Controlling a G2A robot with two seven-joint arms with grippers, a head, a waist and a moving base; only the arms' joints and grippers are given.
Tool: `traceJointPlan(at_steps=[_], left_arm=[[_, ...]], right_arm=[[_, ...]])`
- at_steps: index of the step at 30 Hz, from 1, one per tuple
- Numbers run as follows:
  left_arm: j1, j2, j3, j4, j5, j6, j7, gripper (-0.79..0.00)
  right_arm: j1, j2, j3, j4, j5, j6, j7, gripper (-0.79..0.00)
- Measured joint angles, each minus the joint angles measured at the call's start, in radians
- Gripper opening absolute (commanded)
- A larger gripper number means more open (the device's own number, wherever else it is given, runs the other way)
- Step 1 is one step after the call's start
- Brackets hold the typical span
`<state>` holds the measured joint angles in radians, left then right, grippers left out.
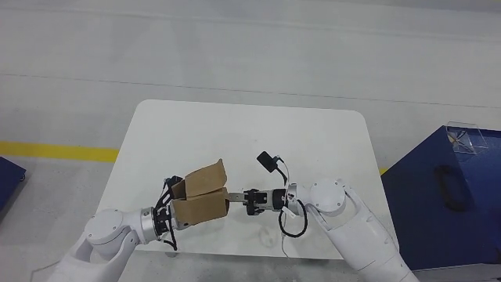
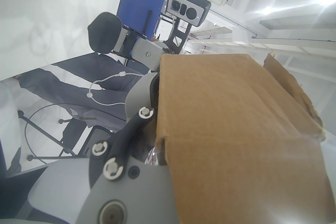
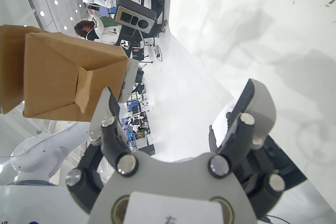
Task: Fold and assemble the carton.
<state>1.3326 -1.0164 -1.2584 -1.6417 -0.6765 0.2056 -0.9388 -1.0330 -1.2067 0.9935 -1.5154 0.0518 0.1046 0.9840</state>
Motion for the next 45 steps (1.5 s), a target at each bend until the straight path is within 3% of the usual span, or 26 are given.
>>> traceJointPlan(at_steps=[14,21,25,28,31,45], left_arm=[[0.023,0.001,-0.005,-0.008,0.001,-0.015,0.005,-0.785],[0.032,0.000,-0.002,-0.015,0.010,-0.040,0.017,-0.785],[0.032,0.000,-0.002,-0.015,0.011,-0.040,0.017,-0.785],[0.032,0.000,-0.002,-0.015,0.011,-0.040,0.017,-0.785],[0.032,0.000,-0.002,-0.015,0.011,-0.040,0.017,-0.785],[0.030,0.001,0.003,-0.015,0.027,-0.018,0.038,-0.785]], right_arm=[[0.004,0.000,0.010,-0.003,0.018,-0.032,-0.056,0.000],[-0.061,0.027,0.204,-0.044,0.088,-0.120,-0.193,0.000],[-0.152,0.043,0.340,-0.115,0.039,-0.158,-0.387,0.000],[-0.204,0.051,0.388,-0.171,-0.035,-0.182,-0.453,0.000],[-0.210,0.054,0.392,-0.182,-0.095,-0.182,-0.450,0.000],[-0.209,0.054,0.392,-0.181,-0.070,-0.182,-0.450,0.000]])
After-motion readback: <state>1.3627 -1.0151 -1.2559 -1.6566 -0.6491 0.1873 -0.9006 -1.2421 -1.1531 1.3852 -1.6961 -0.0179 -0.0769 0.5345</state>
